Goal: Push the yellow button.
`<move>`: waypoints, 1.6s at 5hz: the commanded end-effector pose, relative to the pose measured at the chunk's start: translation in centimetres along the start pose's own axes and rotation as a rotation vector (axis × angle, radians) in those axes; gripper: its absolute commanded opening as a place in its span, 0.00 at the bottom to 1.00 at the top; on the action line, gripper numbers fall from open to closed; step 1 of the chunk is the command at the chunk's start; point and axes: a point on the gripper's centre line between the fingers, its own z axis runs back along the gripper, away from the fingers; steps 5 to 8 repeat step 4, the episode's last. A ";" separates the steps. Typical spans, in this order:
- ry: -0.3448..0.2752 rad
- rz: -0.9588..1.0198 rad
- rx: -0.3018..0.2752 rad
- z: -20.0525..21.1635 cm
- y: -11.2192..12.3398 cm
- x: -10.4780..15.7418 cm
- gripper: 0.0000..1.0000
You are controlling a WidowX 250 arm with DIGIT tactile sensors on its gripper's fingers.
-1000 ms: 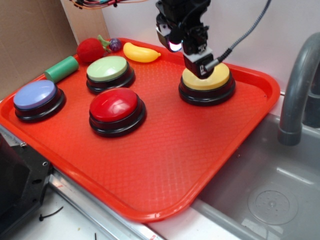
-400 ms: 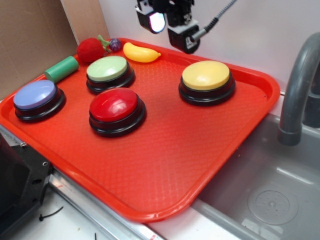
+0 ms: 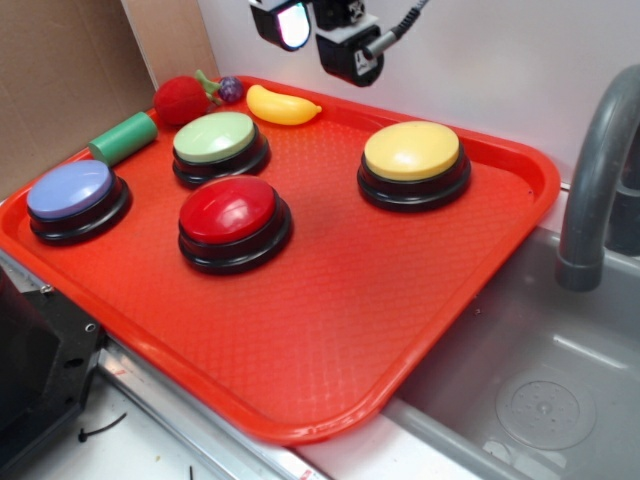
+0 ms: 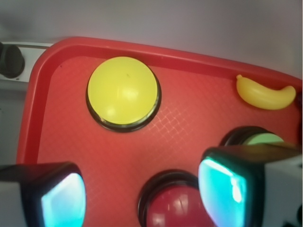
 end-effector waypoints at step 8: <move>-0.225 0.034 -0.016 6.8 -1.7 -1.0 1.00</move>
